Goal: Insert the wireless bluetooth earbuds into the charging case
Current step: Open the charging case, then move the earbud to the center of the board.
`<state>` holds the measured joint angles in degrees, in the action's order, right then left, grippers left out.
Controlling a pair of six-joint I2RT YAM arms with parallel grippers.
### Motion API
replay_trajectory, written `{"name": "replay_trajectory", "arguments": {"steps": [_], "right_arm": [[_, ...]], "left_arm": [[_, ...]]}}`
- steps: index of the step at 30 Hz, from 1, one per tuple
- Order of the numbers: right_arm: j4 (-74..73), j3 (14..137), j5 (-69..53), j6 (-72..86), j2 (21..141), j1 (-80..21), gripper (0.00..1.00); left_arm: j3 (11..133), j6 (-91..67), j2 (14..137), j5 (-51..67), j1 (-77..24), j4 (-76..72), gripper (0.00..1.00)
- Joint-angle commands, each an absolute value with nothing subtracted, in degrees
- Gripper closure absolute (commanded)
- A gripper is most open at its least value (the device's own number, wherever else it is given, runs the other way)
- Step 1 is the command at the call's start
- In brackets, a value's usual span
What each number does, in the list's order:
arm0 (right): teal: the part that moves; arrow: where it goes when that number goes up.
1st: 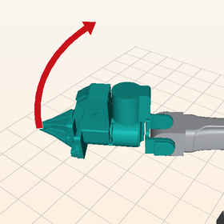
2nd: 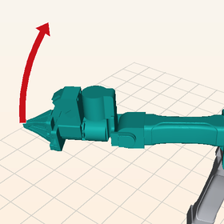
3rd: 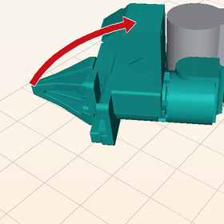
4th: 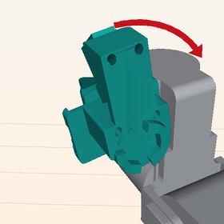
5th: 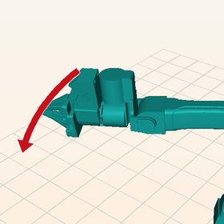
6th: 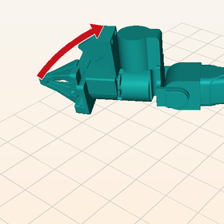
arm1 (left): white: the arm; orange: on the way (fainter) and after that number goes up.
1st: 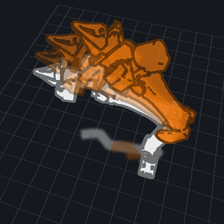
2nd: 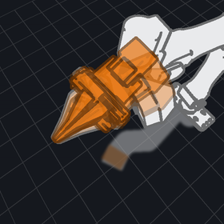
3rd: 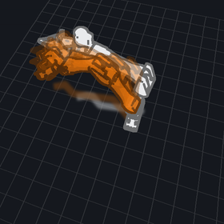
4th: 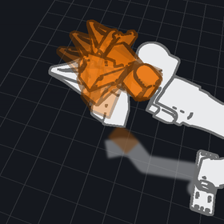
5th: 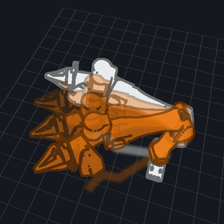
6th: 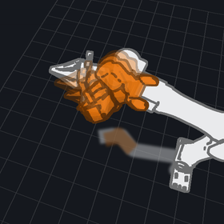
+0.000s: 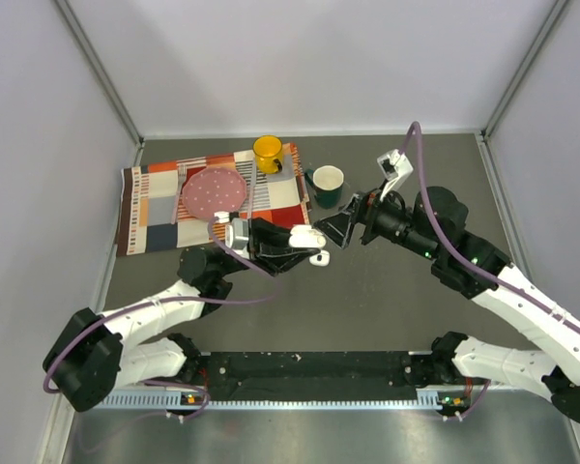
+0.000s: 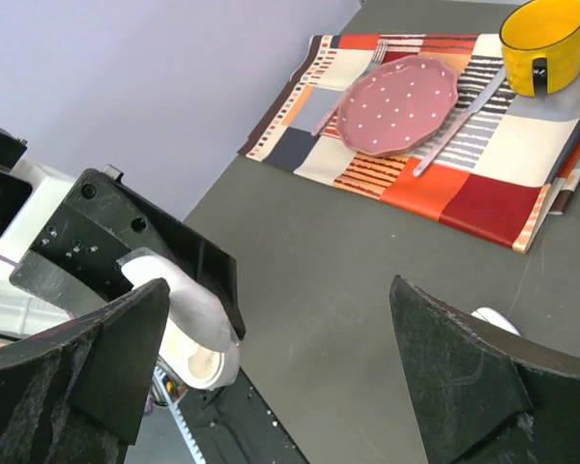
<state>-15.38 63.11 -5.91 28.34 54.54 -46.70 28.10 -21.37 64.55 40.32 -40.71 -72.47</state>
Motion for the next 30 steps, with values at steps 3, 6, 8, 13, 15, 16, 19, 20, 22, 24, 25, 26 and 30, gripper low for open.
{"name": "replay_trajectory", "arguments": {"steps": [3, 6, 8, 13, 15, 16, 19, 20, 22, 24, 25, 26, 30], "right_arm": [[-12.39, 64.60, -4.22, 29.44, 55.11, -46.49, 0.05], [-12.04, 64.42, -2.90, 30.23, 54.76, -46.41, 0.04], [-11.78, 64.25, -1.85, 31.11, 54.23, -46.06, 0.04], [-10.99, 63.11, 0.00, 32.43, 52.82, -45.35, 0.03], [-10.81, 62.49, 1.41, 32.96, 52.04, -44.65, 0.03], [-10.81, 62.40, 1.67, 33.39, 51.86, -44.13, 0.03], [-10.99, 61.35, 2.28, 34.62, 50.89, -42.81, 0.02], [-11.16, 61.00, 2.55, 34.89, 50.71, -41.76, 0.02], [-13.26, 60.47, 3.77, 35.94, 50.19, -40.44, 0.01], [-15.55, 59.95, 5.09, 37.00, 50.01, -37.80, 0.01], [-16.77, 59.51, 5.45, 38.13, 49.57, -36.92, 0.01], [-17.14, 58.89, 5.54, 38.58, 49.40, -35.70, 0.01], [-19.42, 56.87, 3.79, 41.30, 49.13, -28.59, 0.01]], "left_arm": [[28.39, -21.71, 62.05, 41.31, -41.13, -79.10, 1.00], [27.86, -21.18, 61.35, 40.96, -41.13, -77.44, 1.00], [27.51, -20.83, 60.73, 40.61, -41.13, -76.03, 1.00], [26.37, -20.30, 59.85, 39.55, -41.13, -75.15, 1.00], [26.19, -20.30, 59.85, 39.46, -41.13, -75.06, 1.00], [26.02, -20.39, 59.77, 39.38, -41.13, -74.97, 1.00], [25.84, -20.22, 59.24, 38.94, -41.13, -74.27, 1.00], [25.75, -20.13, 59.06, 38.85, -41.13, -74.09, 1.00], [25.66, -19.60, 58.71, 38.24, -41.05, -73.74, 1.00], [25.75, -18.81, 58.27, 37.97, -41.13, -73.22, 1.00], [26.01, -18.46, 57.92, 38.06, -41.13, -71.82, 1.00], [26.28, -18.11, 57.66, 38.14, -41.13, -71.02, 1.00], [25.93, -16.09, 55.03, 36.83, -41.13, -68.12, 1.00]]}}
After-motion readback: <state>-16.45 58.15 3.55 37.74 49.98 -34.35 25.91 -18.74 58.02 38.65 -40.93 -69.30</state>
